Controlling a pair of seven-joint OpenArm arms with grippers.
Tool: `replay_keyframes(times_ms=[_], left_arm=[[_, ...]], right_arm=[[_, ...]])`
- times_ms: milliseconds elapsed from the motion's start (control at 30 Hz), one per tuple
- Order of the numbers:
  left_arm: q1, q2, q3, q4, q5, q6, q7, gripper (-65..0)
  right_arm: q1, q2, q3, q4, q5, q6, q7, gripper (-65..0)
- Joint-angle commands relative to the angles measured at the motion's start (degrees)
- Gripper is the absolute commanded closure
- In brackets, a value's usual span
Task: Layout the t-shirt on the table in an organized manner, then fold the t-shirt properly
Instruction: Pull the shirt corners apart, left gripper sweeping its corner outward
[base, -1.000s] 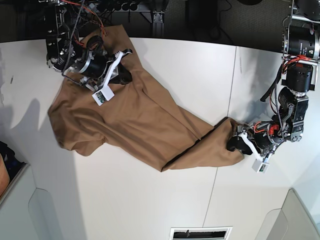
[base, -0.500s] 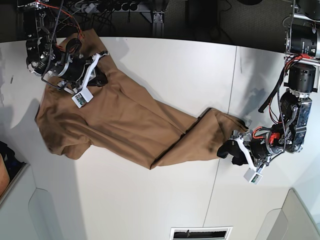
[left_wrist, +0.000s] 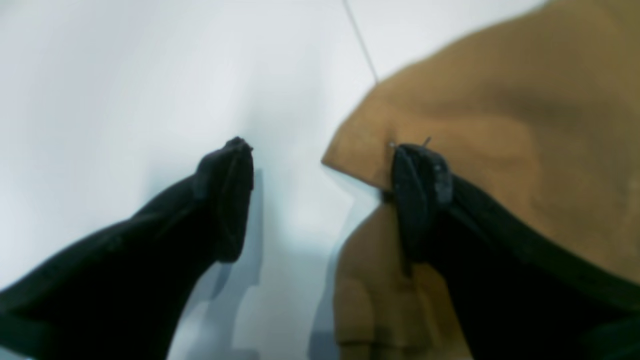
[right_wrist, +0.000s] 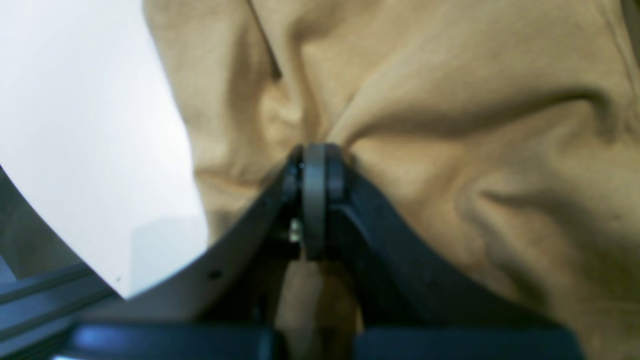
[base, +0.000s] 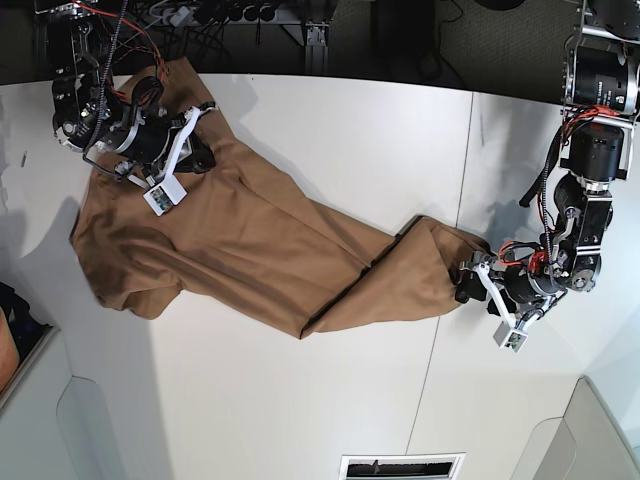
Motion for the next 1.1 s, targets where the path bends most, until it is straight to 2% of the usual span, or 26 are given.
replay_keyframes(times_ms=[0,200,300,333,433,467,600,733,867,1067], left_arm=[[-1.7,-0.5,-0.3,0.8,-1.7,-1.8,-0.6,-45.1],[-1.7,2.3,-0.3,0.8,-3.0,-2.8,1.3,-45.1],[-1.7,3.8,-0.3,0.8,-3.0,-5.0,2.4,-43.4],[-1.7,4.2,-0.3,0.8,-2.9,-5.3,2.9,-37.9],[-1.7,4.7,-0.3,0.8,-2.1,-6.4,3.0,-5.8],[-1.7,4.7,-0.3,0.8,-1.9,-7.3,2.6,0.0],[-3.4,3.1,-0.3,1.2,-1.8,-7.4,1.3,0.0],[-7.6,-0.6,-0.3,2.4,-3.3,-7.4,1.4,0.0],[-11.7,-3.8,-0.3,2.7,-4.4,-7.4,2.0,0.0],[-16.3,-6.0,-0.3,2.7,-4.3,-7.5,2.1,0.0]], right_arm=[[-0.1,0.8,0.2,0.3,-1.5,-0.6,-1.5,0.0],[-0.1,0.8,0.2,0.3,-1.5,-0.7,-1.6,0.0],[0.0,0.8,0.2,0.3,-1.2,-0.6,-1.6,0.0],[-0.1,0.8,0.2,0.3,-1.2,-0.6,-1.6,0.0],[-0.1,0.8,0.2,0.3,-1.2,-0.6,-1.6,0.0],[-0.1,0.8,0.2,0.3,-1.2,-0.6,-1.6,0.0],[-0.1,0.8,0.2,0.3,-2.4,-0.6,-1.7,0.0],[-0.7,1.2,0.2,0.3,-4.3,-0.7,-1.8,0.0],[-2.0,3.2,0.2,0.3,-4.3,-0.7,-1.7,0.0],[-2.1,7.1,0.6,0.3,-4.9,-1.1,-1.6,0.0]])
